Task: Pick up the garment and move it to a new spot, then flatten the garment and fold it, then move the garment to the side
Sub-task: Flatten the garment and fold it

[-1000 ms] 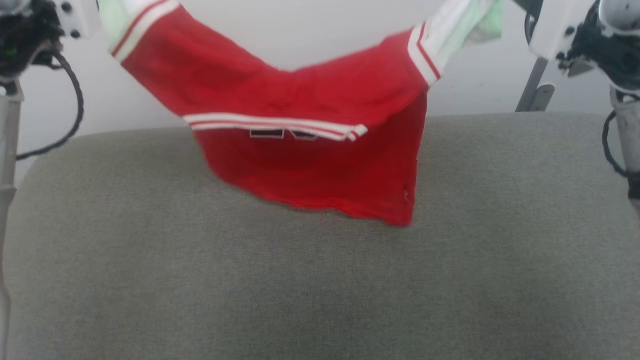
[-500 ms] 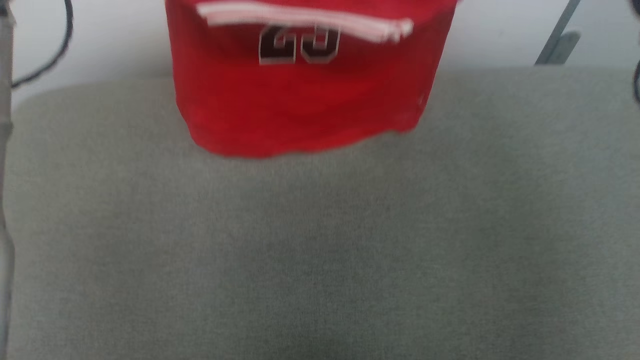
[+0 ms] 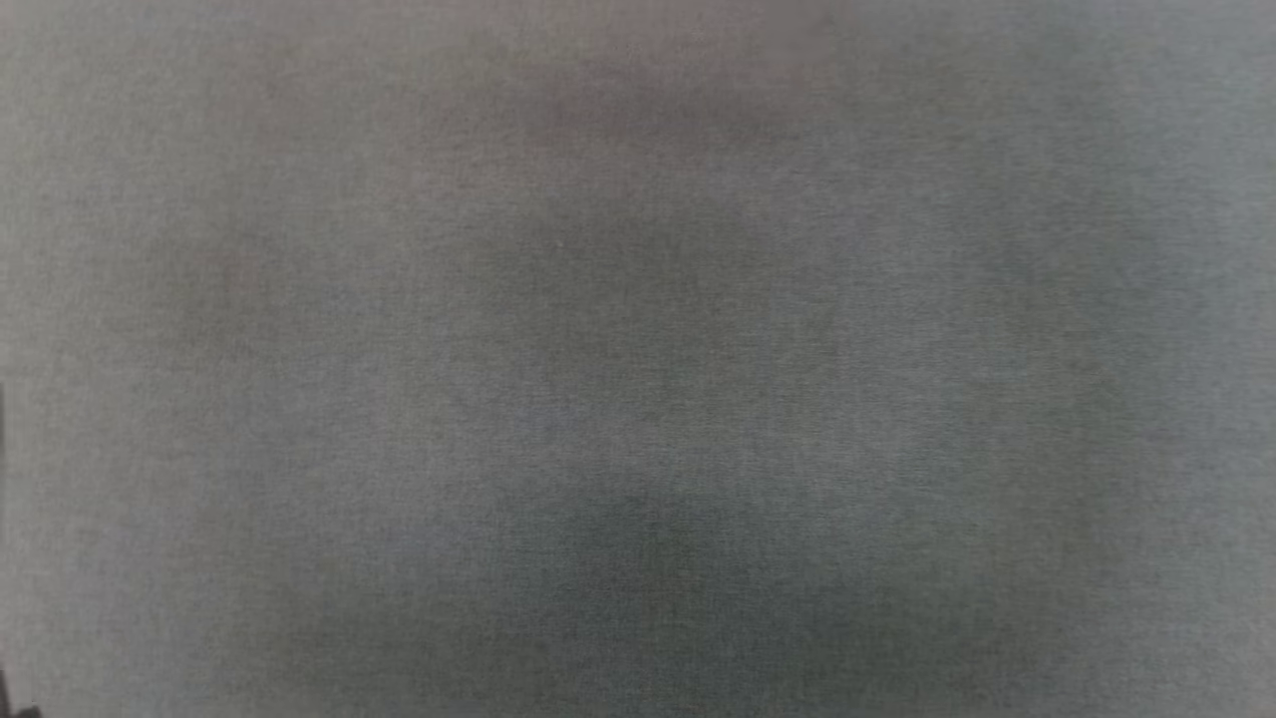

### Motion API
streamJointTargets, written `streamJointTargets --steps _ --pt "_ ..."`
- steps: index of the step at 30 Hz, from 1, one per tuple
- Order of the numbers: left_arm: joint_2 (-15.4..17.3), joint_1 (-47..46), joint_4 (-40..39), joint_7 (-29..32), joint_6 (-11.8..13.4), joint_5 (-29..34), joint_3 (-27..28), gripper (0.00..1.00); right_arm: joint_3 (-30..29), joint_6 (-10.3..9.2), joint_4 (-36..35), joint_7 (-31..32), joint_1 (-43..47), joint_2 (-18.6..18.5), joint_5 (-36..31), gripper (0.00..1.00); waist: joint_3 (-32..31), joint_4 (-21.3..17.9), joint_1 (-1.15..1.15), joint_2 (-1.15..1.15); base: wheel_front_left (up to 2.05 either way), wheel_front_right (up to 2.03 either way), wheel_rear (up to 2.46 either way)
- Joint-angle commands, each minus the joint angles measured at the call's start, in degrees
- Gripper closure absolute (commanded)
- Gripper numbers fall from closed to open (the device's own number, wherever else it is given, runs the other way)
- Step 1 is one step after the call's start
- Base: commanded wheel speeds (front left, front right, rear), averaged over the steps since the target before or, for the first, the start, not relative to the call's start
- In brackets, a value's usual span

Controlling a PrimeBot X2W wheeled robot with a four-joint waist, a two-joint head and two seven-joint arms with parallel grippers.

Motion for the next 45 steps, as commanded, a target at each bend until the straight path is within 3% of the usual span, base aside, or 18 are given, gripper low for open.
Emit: streamJointTargets --steps 1,7,13,22,29,36,45 --pt "0.13 0.66 1.4 -0.63 -0.4 -0.52 -0.37 1.0 0.56 -0.05 1.01 -0.35 1.3 0.65 -0.52 1.0 0.31 0.49 0.0 0.0 0.0 0.0 0.0" --pt "-0.38 5.98 8.52 0.75 -1.24 -2.31 -2.96 1.0 3.18 -0.07 5.44 0.17 7.15 1.55 3.64 1.0 -0.53 1.26 0.0 0.0 0.0 0.0 0.0" --pt "-0.62 13.64 13.2 6.58 -1.33 -4.61 -5.32 1.0 8.18 -0.07 4.5 4.13 15.05 1.68 10.21 1.0 -2.55 1.43 0.0 0.0 0.0 0.0 0.0" --pt "1.55 29.07 10.82 18.98 -1.38 -11.02 -8.04 1.0 16.47 -0.07 -7.57 17.85 31.26 -3.97 25.05 1.0 -6.98 1.5 0.0 0.0 0.0 0.0 0.0" --pt "5.52 42.61 0.99 27.35 -0.73 -15.29 -7.65 1.0 18.95 -0.07 -19.52 29.42 44.03 -11.3 32.36 1.0 -9.21 1.34 0.0 0.0 0.0 0.0 0.0" --pt "12.45 58.07 -18.92 35.85 5.73 -19.86 -4.92 1.0 16.72 -0.08 -30.1 39.8 55.61 -16.64 34.42 1.0 -10.43 0.99 0.0 0.0 0.0 0.0 0.0" --pt "20.32 76.77 -48.99 44.37 17.68 -23.9 -0.88 1.0 9.28 -0.07 -44.74 52.97 68.97 -20.65 35.15 1.0 -10.01 0.58 0.0 0.0 0.0 0.0 0.0"
